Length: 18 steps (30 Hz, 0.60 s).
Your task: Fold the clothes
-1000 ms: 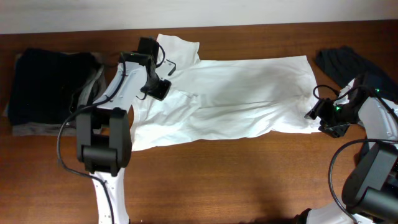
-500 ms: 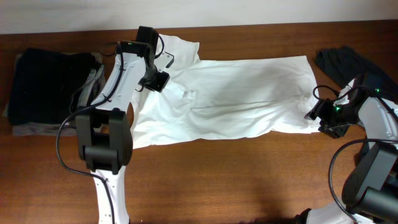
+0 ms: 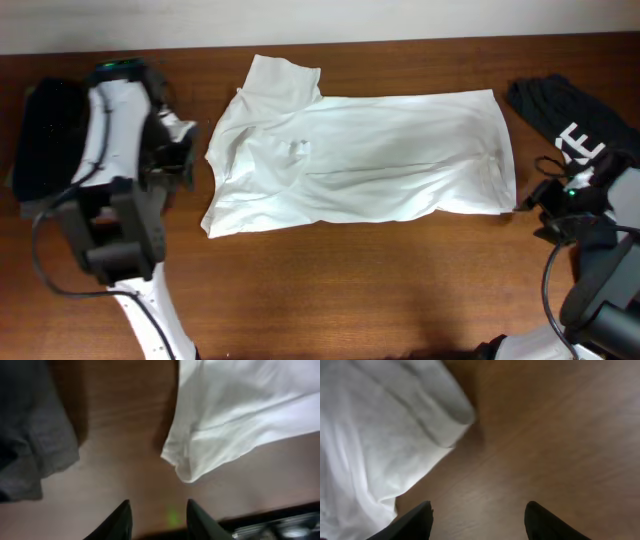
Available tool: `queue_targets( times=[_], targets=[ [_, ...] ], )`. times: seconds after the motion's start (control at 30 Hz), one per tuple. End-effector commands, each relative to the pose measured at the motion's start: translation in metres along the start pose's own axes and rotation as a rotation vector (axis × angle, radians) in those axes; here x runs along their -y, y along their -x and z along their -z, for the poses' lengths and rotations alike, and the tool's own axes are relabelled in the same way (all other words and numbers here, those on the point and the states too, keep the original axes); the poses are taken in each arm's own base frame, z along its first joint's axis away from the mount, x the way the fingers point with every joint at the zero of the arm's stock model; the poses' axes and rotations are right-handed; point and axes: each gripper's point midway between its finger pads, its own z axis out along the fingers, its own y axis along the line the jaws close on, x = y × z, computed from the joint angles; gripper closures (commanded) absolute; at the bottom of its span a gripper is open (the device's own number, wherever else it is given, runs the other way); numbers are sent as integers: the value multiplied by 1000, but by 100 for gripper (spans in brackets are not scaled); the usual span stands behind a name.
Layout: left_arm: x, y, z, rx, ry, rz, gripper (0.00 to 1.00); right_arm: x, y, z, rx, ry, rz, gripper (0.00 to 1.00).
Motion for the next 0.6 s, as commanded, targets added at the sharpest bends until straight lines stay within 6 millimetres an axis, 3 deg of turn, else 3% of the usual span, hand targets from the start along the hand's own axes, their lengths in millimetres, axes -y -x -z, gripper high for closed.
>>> queue_targets(
  times=[0.0, 0.07, 0.13, 0.23, 0.3, 0.37, 0.4, 0.47, 0.57],
  targets=[
    [19, -5, -13, 32, -261, -12, 65, 5, 4, 3, 4, 9, -12, 37],
    [27, -7, -35, 6, -270, -39, 70, 4, 3, 3, 4, 9, -12, 37],
    [43, -22, -43, -66, -261, -67, 75, 5, 2, 3, -2, 8, -13, 37],
    [65, -47, -11, -32, -210, -132, 76, 4, -2, 3, -19, 12, -18, 37],
    [71, -66, 3, 43, -170, -152, 70, 5, -4, 3, -25, 10, -20, 37],
    [52, -71, -26, 179, -49, -77, 52, 4, -3, 3, -23, 11, -19, 37],
    [47, -71, -50, 204, -46, -44, 50, 4, -2, 3, -19, 14, -17, 37],
    [41, -64, -86, 233, -41, -35, 50, -17, -2, 3, -18, 124, 96, 37],
    [30, -51, -102, 302, 6, -37, 59, -28, -6, 0, -24, 124, 147, 37]
  ],
)
